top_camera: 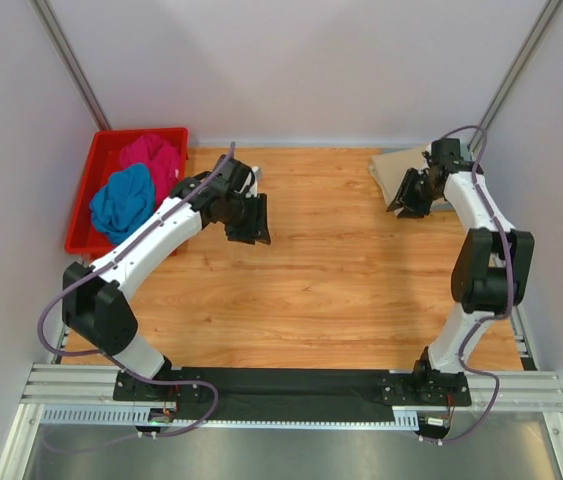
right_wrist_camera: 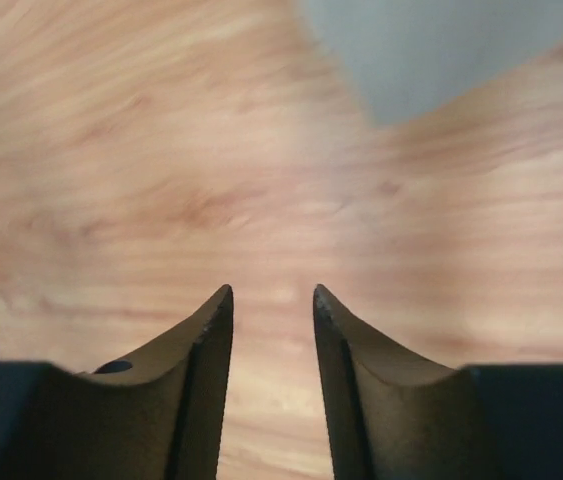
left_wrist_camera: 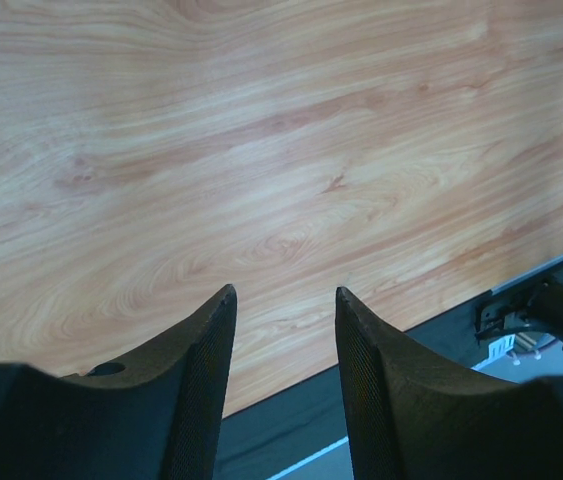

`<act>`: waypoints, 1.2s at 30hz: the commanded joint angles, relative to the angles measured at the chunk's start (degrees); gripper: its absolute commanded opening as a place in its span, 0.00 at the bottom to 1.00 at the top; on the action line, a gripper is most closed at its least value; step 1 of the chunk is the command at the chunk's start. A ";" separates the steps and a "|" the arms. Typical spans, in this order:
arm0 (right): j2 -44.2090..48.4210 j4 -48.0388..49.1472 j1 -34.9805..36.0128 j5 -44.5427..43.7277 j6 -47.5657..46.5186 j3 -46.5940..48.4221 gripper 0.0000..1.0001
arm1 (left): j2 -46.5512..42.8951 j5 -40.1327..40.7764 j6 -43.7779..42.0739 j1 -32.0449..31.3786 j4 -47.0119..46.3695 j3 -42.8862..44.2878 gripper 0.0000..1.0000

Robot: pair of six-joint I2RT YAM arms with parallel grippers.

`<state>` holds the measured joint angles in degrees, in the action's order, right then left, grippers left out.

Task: Fold and stack the t-shirts
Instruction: Neatly place the folded tshirt to the corner

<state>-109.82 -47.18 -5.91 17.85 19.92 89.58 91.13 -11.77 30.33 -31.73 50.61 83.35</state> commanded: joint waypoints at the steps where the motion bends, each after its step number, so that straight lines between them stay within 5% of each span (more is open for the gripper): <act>1: 14.79 -5.99 4.85 0.17 0.83 -2.65 0.41 | -5.16 0.69 -0.09 0.17 -1.21 3.04 0.52; 4: 21.91 -9.41 5.65 1.57 -0.58 -2.83 0.55 | -9.47 0.43 0.26 0.17 -2.97 2.52 0.53; 6: 25.34 -11.09 5.56 3.59 -0.06 -3.09 0.74 | -11.93 0.43 0.35 0.17 -5.07 1.90 0.56; 7: 28.92 -11.88 5.65 5.86 0.46 -3.62 1.00 | -13.77 1.13 0.35 0.17 -5.17 2.08 0.66; 10: 36.83 -11.10 5.65 9.04 4.76 -7.12 1.00 | -14.93 2.36 -0.96 0.17 -3.69 4.62 0.99; 19: 53.38 -7.58 7.76 8.09 15.67 -13.20 1.00 | -18.18 2.19 -1.50 0.17 -2.27 6.74 1.00; 36: 54.10 -6.44 7.85 8.17 14.27 -14.52 1.00 | -19.50 -5.63 -0.09 0.17 -6.49 4.80 0.99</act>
<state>-56.47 -55.83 1.74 25.06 34.06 75.75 72.71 -16.05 30.28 -31.73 45.89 88.64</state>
